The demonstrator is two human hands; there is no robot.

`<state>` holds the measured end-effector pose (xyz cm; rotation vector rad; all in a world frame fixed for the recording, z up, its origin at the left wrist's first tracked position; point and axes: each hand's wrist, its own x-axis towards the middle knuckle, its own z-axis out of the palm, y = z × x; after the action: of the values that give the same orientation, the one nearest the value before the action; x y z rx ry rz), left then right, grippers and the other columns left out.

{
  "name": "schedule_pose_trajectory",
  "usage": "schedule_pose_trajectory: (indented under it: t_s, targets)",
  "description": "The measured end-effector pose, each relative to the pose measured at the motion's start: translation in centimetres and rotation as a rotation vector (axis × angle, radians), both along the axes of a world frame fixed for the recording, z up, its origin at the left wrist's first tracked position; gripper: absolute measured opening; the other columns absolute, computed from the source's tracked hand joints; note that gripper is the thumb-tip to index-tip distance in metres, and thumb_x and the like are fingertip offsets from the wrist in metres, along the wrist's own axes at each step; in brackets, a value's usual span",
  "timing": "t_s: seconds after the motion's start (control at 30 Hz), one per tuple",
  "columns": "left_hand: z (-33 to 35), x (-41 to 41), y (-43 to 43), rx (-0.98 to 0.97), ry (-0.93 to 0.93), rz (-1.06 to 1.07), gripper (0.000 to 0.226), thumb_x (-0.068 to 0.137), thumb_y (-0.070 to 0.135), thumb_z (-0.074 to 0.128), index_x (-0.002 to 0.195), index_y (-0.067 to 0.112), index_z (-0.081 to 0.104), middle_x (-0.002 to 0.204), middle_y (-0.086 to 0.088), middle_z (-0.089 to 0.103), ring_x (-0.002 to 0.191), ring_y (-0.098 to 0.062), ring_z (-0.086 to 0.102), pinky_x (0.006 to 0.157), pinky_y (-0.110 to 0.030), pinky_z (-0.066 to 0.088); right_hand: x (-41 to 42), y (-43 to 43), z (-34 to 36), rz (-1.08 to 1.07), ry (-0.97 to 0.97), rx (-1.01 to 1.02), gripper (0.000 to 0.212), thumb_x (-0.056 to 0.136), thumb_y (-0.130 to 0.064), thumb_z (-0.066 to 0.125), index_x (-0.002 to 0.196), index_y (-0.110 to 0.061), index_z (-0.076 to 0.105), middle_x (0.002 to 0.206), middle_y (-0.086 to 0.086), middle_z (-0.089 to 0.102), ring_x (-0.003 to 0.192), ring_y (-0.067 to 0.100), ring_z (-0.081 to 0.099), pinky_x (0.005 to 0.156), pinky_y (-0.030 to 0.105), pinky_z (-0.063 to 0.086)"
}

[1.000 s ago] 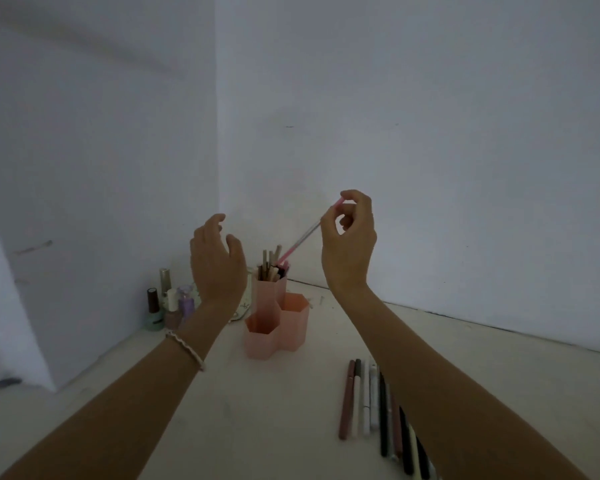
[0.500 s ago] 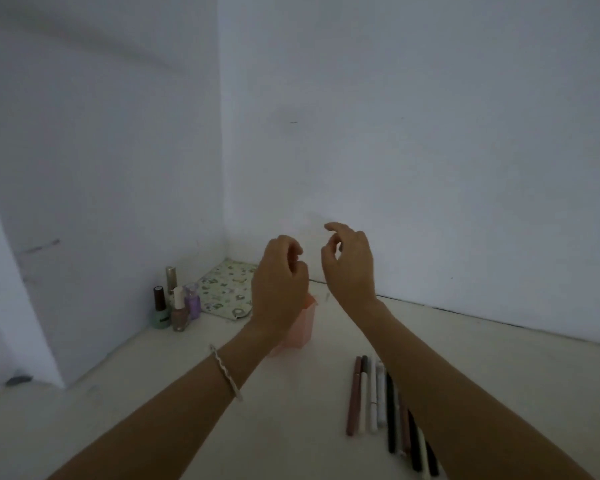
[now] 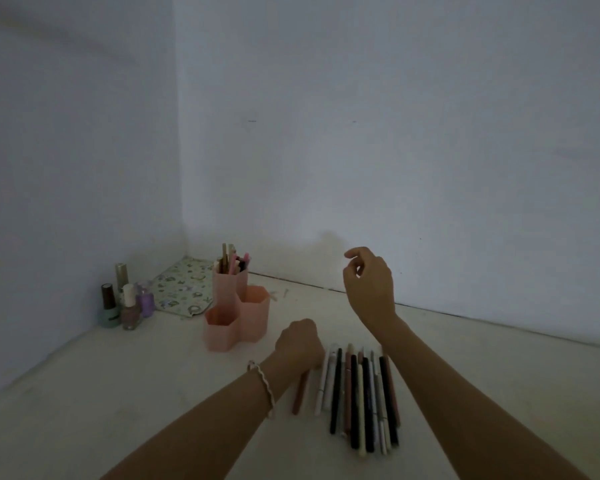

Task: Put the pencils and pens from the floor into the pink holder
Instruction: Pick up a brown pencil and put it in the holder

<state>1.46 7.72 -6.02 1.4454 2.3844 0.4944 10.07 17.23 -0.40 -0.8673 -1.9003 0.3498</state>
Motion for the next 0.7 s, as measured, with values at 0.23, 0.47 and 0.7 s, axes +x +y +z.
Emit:
schedule_pose_trajectory:
  t_s: [0.23, 0.47, 0.7]
  targets:
    - [5.2, -4.0, -0.5, 0.489, -0.242, 0.133, 0.029, 0.081, 0.011, 0.074, 0.106, 0.012, 0.059, 0.098, -0.006, 0.068, 0.085, -0.021, 0.068, 0.079, -0.039, 0.059, -0.7, -1.1, -1.7, 0.047, -0.353, -0.259, 0.017, 0.088, -0.015, 0.055, 0.101, -0.014, 0.065, 0.082, -0.003, 0.063, 0.063, 0.009, 0.057, 0.057, 0.019, 0.046]
    - [9.8, -5.8, -2.0, 0.982, -0.279, 0.138, 0.020, 0.086, 0.013, 0.070, 0.102, 0.020, 0.059, 0.082, 0.006, 0.066, 0.070, -0.006, 0.067, 0.057, -0.020, 0.058, -2.9, -4.1, -5.4, 0.063, -0.920, -0.274, 0.010, 0.089, -0.021, 0.055, 0.090, -0.012, 0.050, 0.090, 0.003, 0.056, 0.079, 0.017, 0.053, 0.072, 0.027, 0.046]
    - [11.9, -9.1, -4.2, 1.342, -0.224, 0.273, 0.021, 0.087, 0.009, 0.067, 0.105, 0.017, 0.060, 0.088, 0.008, 0.064, 0.078, -0.005, 0.066, 0.071, -0.013, 0.055, -4.4, -4.1, -3.9, 0.058, -0.401, -0.416, 0.015, 0.084, -0.013, 0.058, 0.087, -0.001, 0.066, 0.077, 0.010, 0.067, 0.068, 0.017, 0.059, 0.060, 0.025, 0.047]
